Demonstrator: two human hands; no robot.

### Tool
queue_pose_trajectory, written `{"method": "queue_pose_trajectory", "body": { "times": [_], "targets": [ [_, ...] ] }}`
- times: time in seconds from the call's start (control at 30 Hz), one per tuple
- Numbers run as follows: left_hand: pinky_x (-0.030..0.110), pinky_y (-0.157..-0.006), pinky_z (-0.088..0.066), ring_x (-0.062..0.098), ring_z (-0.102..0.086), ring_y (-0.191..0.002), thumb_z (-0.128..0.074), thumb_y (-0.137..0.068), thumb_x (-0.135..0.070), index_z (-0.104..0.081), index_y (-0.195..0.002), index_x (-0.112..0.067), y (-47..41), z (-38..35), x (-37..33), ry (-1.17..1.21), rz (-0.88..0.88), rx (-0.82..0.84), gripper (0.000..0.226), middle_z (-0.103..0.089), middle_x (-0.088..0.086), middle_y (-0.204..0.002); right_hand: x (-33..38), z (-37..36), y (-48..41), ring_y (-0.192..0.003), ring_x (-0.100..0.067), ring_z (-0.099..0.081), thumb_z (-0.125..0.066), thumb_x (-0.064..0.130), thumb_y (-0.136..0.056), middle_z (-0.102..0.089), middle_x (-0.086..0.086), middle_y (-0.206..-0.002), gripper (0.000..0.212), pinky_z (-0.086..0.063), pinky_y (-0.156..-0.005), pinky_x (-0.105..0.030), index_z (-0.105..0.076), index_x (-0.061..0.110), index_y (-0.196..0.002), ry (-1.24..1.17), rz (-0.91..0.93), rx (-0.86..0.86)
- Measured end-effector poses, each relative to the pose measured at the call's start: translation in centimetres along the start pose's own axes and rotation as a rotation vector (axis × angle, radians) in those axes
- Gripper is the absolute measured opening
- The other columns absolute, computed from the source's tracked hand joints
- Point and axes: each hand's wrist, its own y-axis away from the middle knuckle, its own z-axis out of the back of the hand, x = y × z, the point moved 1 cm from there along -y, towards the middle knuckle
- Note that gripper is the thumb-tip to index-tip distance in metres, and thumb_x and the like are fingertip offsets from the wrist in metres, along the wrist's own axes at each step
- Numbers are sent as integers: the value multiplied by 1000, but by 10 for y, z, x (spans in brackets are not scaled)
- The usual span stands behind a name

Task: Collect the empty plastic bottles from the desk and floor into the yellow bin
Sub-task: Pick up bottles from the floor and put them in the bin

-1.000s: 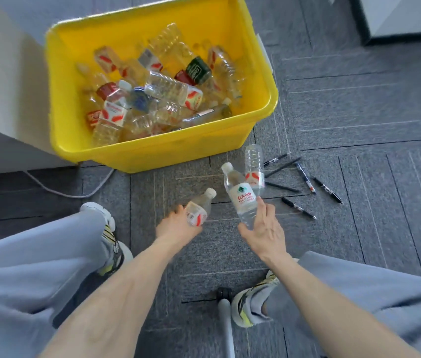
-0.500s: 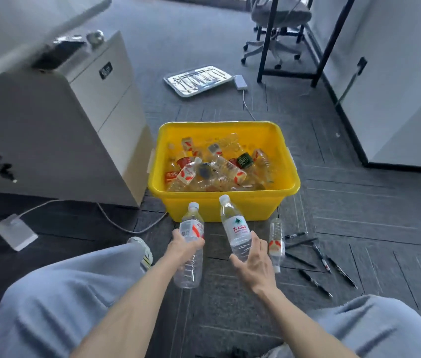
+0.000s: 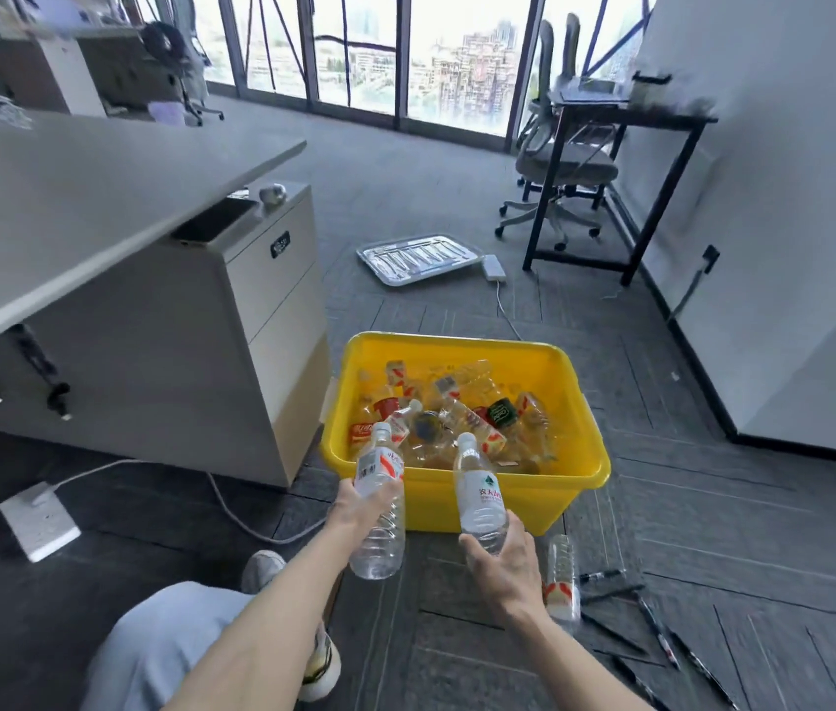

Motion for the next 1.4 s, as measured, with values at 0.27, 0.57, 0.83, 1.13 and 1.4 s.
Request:
{"method": "queue_pose_trajectory", "body": {
  "times": [0.27,0.57,0.83,1.13,1.4],
  "targets": [
    [40,-96,-45,31,-51,-120,-68,-67,-59,-24,-149,-12,-47,36,-33,-11,-47,0,104,-48,14,-140,84,-31,-81,-91,-22,-60,-71,42,-81,-61,-10,-108,52,-56,-83,-45,-50,17,-121,-156,19,4],
    [39,-92,-46,30,-54,-109,-62,-85,-55,-22,-146,-13,-91,63,-19,-94,-25,-72,84,-51,15,-133,110,-48,-133,-121,-30,-52,-61,40,-92,-51,-16,-138,59,-43,-88,-32,-46,9,-140,34,17,24],
    [47,-94,-49,29,-55,-108,-63,-59,-51,-16,-146,-20,-77,35,-10,-77,40,57,103,-50,11,-122,40,-44,-105,-95,-20,-60,-54,41,-93,-68,-4,-110,30,-50,-82,-31,-66,17,-106,242,-2,150],
    [48,-105,-42,33,-41,-131,-68,-72,-56,-11,-152,-13,-90,16,-49,-275,-93,-66,107,-34,16,-145,-1,-13,-93,-90,-16,-60,-54,43,-93,-68,0,-106,28,-48,-77,-28,-64,19,-103,286,9,116],
    [42,-117,-20,29,-14,-147,-58,-94,-39,-16,-155,-18,-99,5,-90,-500,-365,-109,77,-9,9,-161,16,10,-108,-97,-19,-61,-54,40,-94,-68,-3,-111,31,-48,-81,-30,-66,16,-110,260,50,73]
  ]
}}
